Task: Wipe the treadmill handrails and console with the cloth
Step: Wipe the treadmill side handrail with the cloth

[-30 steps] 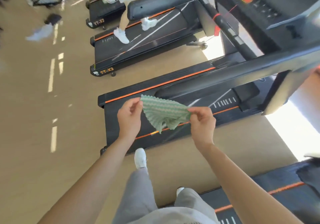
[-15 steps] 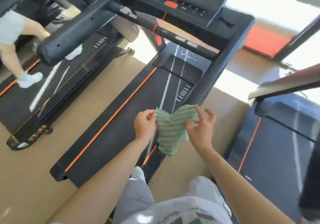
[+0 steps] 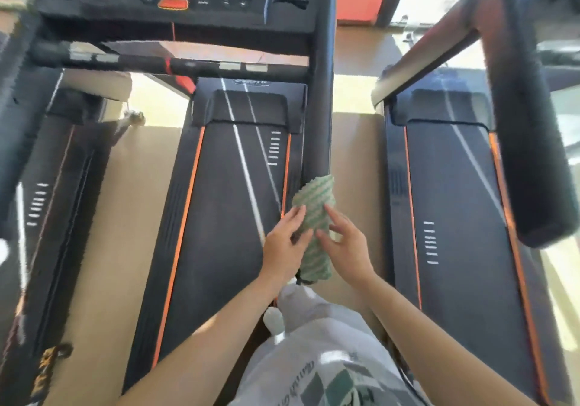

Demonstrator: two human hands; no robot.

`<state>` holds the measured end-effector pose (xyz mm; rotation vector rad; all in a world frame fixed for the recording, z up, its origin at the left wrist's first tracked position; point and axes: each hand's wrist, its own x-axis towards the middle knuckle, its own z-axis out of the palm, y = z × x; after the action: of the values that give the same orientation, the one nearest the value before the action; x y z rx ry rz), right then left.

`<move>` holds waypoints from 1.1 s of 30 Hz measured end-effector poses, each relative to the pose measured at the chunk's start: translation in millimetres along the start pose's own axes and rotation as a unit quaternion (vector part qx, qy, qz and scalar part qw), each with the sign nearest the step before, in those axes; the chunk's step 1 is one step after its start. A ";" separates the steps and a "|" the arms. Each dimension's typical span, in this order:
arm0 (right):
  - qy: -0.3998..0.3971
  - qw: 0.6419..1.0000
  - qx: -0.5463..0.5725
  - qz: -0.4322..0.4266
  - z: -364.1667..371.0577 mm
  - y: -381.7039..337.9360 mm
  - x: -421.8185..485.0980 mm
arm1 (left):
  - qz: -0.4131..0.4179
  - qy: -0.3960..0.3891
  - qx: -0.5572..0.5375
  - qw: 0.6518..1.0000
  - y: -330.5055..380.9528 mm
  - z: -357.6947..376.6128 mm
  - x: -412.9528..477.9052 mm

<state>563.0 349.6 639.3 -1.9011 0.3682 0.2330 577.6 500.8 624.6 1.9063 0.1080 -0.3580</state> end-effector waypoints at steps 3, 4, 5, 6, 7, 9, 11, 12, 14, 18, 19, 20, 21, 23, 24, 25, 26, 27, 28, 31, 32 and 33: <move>0.025 0.999 0.019 0.010 5.6 -3.6 14.6 | 0.002 -0.035 0.002 0.999 7.8 -7.7 25.3; 0.030 0.999 0.024 0.009 6.6 -4.9 21.2 | -0.002 -0.040 0.005 0.999 10.8 -10.1 34.9; 0.035 0.999 0.027 0.008 7.0 -6.3 29.2 | -0.005 -0.046 0.010 0.999 14.1 -12.8 44.5; 0.042 0.999 0.032 0.008 7.2 -8.1 38.7 | -0.006 -0.054 0.019 0.998 18.2 -15.8 55.1; 0.048 0.998 0.034 0.007 6.7 -10.0 48.2 | -0.002 -0.061 0.029 0.998 22.9 -18.5 65.6; 0.048 0.998 0.042 0.014 5.2 -14.4 68.1 | 0.000 -0.075 0.045 0.996 32.7 -23.8 88.2; 0.044 0.997 0.054 0.034 2.0 -20.8 88.6 | -0.002 -0.086 0.055 0.995 41.8 -26.6 111.8; 0.043 0.997 0.056 0.039 -0.2 -23.2 99.2 | 0.000 -0.089 0.054 0.995 46.2 -26.6 122.4; 0.043 0.997 0.053 0.035 -4.0 -29.0 117.7 | 0.005 -0.091 0.049 0.995 53.0 -27.1 143.2; 0.053 0.997 0.047 0.025 -7.3 -41.3 146.9 | 0.029 -0.093 0.068 0.993 64.7 -29.3 186.5; 0.057 0.997 0.049 0.030 -6.5 -45.0 153.7 | 0.036 -0.095 0.078 0.992 67.4 -30.0 196.5; 0.064 0.996 0.055 0.035 -5.0 -48.1 161.0 | 0.044 -0.097 0.083 0.991 69.9 -30.9 206.4; 0.072 0.995 0.056 0.038 -3.4 -51.3 168.7 | 0.052 -0.101 0.084 0.990 72.1 -32.2 216.0; 0.085 0.994 0.046 0.042 0.0 -56.7 183.5 | 0.064 -0.108 0.079 0.989 73.1 -35.1 234.1; 0.090 0.994 0.044 0.045 1.2 -57.9 189.3 | 0.074 -0.111 0.085 0.987 72.1 -36.6 240.9; 0.096 0.993 0.041 0.051 2.7 -59.2 192.6 | 0.087 -0.112 0.099 0.985 70.6 -37.8 245.3; 0.102 0.992 0.037 0.058 4.8 -59.1 194.0 | 0.104 -0.116 0.115 0.981 67.9 -38.8 248.6; 0.110 0.992 0.029 0.063 7.2 -59.7 192.5 | 0.123 -0.122 0.125 0.977 64.2 -39.3 250.8; 0.123 0.990 0.023 0.068 10.8 -59.2 188.7 | 0.141 -0.129 0.133 0.973 59.8 -39.9 251.8; 0.190 0.978 -0.011 0.087 27.0 -62.4 165.4 | 0.188 -0.164 0.148 0.957 43.8 -43.2 252.6; 0.205 0.974 -0.026 0.090 31.7 -63.3 157.4 | 0.197 -0.168 0.153 0.954 38.5 -44.1 251.6; 0.222 0.970 -0.041 0.095 37.1 -65.1 148.6 | 0.210 -0.177 0.153 0.949 33.1 -45.9 249.4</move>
<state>725.7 384.4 633.5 -1.9936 0.8555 -0.0570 831.5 507.3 594.5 2.0715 -0.6173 -0.4345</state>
